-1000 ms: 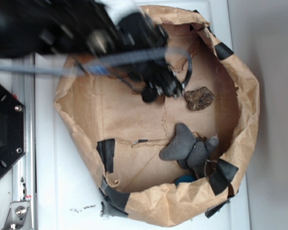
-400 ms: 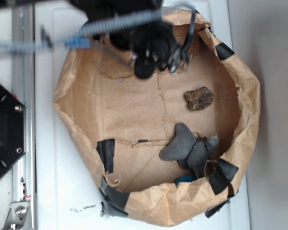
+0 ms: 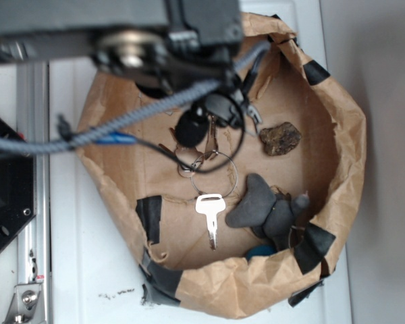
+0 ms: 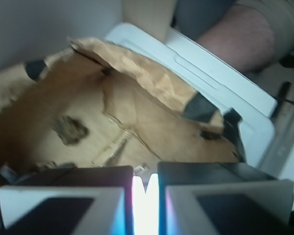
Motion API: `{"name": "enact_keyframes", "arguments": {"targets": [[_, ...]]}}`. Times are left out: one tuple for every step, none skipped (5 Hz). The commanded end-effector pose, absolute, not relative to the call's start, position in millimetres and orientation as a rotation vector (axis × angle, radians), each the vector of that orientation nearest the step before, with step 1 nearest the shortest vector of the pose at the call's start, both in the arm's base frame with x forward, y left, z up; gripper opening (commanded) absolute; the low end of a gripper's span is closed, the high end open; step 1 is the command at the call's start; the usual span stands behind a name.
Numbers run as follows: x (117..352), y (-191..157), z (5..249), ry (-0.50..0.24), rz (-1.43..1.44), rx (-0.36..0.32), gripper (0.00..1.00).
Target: Grab the silver keys.
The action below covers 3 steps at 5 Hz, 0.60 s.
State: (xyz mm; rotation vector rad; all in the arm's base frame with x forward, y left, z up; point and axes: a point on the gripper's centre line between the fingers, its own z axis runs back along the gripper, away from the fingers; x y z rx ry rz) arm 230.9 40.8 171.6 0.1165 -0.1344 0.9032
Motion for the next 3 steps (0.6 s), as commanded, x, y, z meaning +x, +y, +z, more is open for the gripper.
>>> {"name": "enact_keyframes", "arguments": {"targets": [[246,39,183,-0.213,0.898,0.029,0.00],[254,41,174,-0.272,0.885,-0.029,0.00],[259,43,170,-0.309,0.880,-0.036,0.00]]}}
